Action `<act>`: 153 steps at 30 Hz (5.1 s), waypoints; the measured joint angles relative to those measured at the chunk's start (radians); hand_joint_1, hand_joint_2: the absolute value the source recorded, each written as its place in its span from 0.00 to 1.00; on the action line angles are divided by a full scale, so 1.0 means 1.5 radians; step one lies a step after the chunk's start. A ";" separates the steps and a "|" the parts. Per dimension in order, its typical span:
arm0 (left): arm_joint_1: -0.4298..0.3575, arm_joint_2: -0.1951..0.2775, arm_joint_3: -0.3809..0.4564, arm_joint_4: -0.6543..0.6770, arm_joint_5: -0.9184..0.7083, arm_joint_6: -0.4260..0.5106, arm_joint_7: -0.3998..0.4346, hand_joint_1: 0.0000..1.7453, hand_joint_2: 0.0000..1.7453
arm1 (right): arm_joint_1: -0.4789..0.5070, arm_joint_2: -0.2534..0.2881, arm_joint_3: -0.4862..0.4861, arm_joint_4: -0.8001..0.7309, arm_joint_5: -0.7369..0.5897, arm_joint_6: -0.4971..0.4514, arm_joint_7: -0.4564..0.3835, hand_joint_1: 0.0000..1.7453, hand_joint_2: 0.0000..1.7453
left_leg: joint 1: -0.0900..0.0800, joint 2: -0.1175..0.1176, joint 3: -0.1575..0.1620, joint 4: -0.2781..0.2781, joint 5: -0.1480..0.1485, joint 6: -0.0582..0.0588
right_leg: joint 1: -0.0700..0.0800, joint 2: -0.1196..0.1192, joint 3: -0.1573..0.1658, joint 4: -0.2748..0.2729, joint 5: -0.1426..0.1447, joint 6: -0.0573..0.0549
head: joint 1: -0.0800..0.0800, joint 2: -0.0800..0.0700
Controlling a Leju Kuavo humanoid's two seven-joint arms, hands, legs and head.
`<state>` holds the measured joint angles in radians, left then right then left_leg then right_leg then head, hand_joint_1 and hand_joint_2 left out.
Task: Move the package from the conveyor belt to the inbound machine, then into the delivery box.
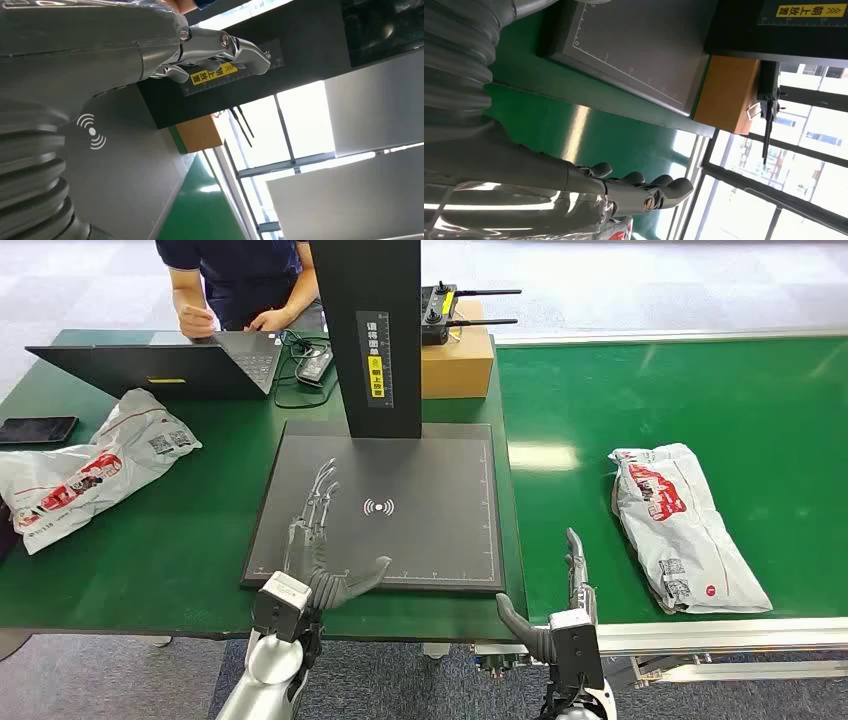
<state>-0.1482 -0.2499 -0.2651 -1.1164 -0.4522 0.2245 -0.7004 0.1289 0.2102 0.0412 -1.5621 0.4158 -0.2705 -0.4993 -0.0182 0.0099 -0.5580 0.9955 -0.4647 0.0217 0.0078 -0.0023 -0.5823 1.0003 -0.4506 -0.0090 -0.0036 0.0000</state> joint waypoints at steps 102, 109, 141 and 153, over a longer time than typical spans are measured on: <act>0.004 0.028 -0.037 0.031 0.086 0.042 -0.001 0.00 1.00 | -0.419 -0.212 -0.247 0.746 0.459 -0.177 0.214 0.90 1.00 | 0.000 -0.001 0.006 0.001 0.000 0.001 | 0.000 -0.002 0.007 0.000 0.000 0.000 | 0.000 0.000; 0.014 0.030 -0.036 0.031 0.083 0.053 -0.001 0.00 1.00 | -0.415 -0.208 -0.241 0.712 0.474 -0.216 0.214 0.86 1.00 | 0.000 -0.001 0.005 0.000 0.000 0.001 | 0.000 -0.002 0.005 0.000 0.000 0.000 | 0.000 0.000; 0.045 0.030 0.000 -0.015 0.043 0.075 -0.001 0.00 1.00 | -0.430 -0.075 0.040 0.323 0.633 -0.284 0.135 0.89 1.00 | 0.000 -0.001 0.002 0.000 0.001 0.000 | 0.001 -0.002 0.003 0.000 0.000 0.000 | 0.000 0.000; 0.037 0.030 -0.004 -0.015 0.044 0.085 -0.001 0.00 1.00 | -0.523 -0.056 0.190 0.511 0.619 -0.284 0.157 0.18 1.00 | 0.000 -0.002 0.002 0.000 0.001 0.000 | 0.001 -0.002 0.003 0.000 0.000 0.000 | 0.000 0.000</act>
<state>-0.0924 -0.2050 -0.2716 -1.1395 -0.3858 0.3512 -0.7019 -0.6563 0.1264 0.3260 -0.7953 1.3443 -0.6962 -0.2632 -0.0176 0.0075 -0.5546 0.9960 -0.4628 0.0213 0.0086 -0.0054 -0.5775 1.0009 -0.4501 -0.0090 -0.0037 0.0000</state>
